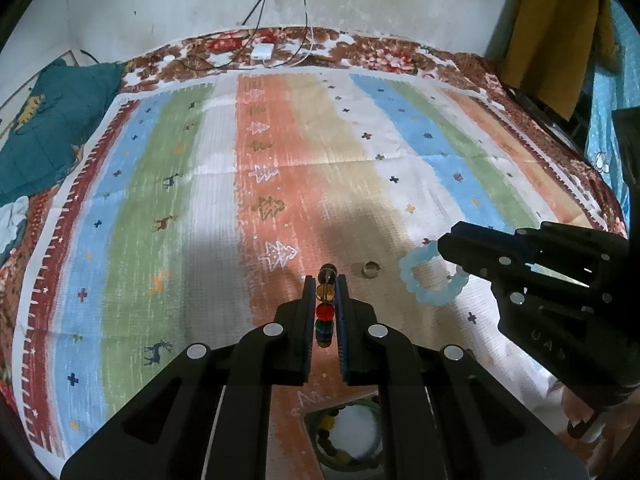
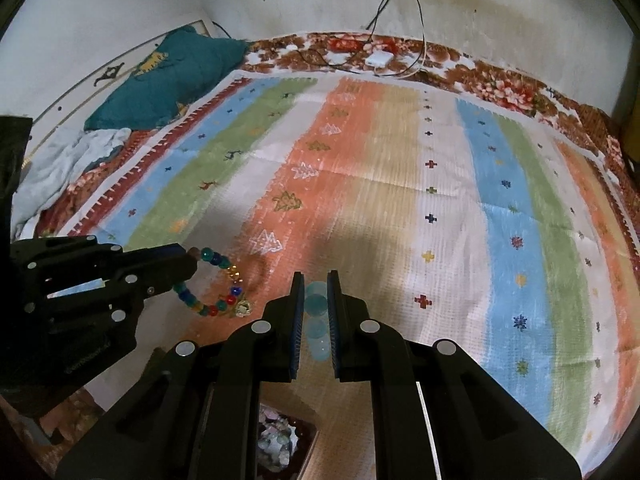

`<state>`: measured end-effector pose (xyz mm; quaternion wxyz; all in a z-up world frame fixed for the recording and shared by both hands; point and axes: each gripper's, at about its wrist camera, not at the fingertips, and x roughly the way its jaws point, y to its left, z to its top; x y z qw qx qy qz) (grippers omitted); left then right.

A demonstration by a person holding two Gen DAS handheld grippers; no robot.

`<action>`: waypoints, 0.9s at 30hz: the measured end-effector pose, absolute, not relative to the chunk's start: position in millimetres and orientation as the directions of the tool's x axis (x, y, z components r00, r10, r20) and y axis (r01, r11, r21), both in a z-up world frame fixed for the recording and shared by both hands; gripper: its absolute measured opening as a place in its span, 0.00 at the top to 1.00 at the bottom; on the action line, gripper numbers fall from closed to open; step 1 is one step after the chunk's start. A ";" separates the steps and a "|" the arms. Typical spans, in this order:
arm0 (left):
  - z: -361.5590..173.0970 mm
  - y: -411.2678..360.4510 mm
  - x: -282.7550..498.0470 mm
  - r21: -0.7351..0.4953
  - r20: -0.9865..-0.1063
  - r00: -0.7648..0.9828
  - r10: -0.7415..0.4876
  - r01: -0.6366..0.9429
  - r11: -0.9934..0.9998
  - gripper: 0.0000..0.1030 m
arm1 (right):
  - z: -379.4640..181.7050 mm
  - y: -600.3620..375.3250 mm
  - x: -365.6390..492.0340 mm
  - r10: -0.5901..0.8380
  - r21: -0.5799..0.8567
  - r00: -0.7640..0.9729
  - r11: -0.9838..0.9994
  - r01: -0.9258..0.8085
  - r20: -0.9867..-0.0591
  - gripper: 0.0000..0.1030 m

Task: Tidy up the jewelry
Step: 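Lift both held bracelets and carry them over the tin box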

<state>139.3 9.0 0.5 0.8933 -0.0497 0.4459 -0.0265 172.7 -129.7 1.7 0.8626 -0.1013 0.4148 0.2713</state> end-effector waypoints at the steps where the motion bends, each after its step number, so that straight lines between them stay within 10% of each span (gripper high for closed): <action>1: 2.4 8.8 137.7 -0.116 -0.790 0.606 -0.095 0.004 0.993 0.91 | 2.5 -130.1 170.7 0.386 0.050 0.510 0.831 -0.554 -0.769 0.88; 27: 29.9 -4.2 91.5 -0.126 -0.730 0.672 -0.127 0.050 0.991 0.91 | 24.1 -145.6 115.6 0.482 0.095 0.493 0.778 -0.621 -0.724 0.88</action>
